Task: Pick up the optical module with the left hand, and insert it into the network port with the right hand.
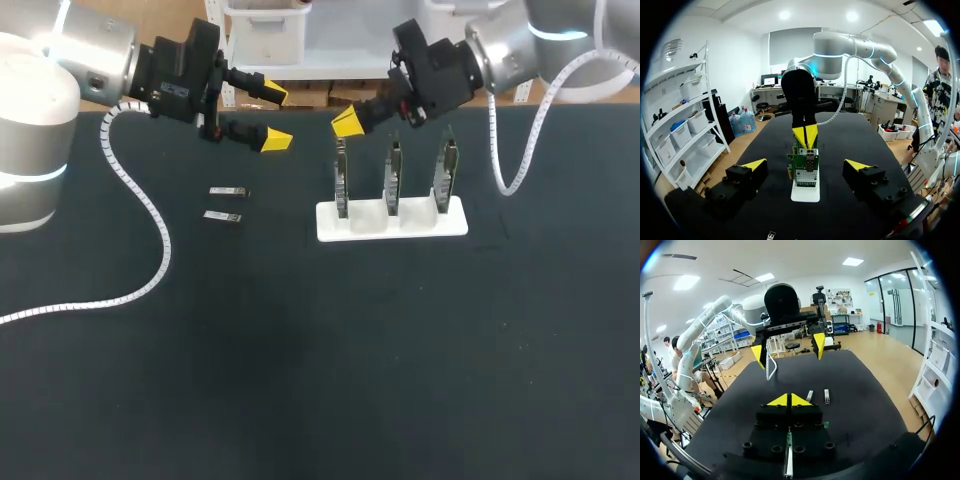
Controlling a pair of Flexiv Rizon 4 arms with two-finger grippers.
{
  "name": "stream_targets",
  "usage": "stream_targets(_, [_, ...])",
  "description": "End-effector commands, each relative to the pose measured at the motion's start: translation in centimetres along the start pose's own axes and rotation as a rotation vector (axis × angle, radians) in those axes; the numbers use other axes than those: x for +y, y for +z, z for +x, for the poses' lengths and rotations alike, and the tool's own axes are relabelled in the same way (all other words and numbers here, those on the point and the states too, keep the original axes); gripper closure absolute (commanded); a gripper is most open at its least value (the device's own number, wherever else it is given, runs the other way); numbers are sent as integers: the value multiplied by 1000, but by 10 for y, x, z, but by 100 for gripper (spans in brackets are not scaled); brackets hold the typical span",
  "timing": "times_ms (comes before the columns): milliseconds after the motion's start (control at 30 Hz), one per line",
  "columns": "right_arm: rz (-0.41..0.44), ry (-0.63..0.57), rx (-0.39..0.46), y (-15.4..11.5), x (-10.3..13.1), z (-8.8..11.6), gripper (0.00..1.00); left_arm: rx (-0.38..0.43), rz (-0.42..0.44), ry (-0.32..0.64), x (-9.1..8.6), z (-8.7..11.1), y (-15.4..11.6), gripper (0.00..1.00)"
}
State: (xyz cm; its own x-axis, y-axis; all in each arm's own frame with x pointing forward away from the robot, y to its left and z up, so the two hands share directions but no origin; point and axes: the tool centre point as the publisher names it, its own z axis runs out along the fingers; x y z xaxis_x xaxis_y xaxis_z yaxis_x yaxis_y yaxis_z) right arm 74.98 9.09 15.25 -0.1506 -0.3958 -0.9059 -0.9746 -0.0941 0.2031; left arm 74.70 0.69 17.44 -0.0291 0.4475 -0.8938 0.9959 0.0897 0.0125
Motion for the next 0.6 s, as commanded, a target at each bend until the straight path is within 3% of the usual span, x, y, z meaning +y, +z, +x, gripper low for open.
stream_targets(33, [0,3,5,1,-2,1,100,5,-2,-3,0,-1,1,0])
stream_targets(600, [-12,29,27,7,-1,15,100,5,-2,-3,0,-1,1,0])
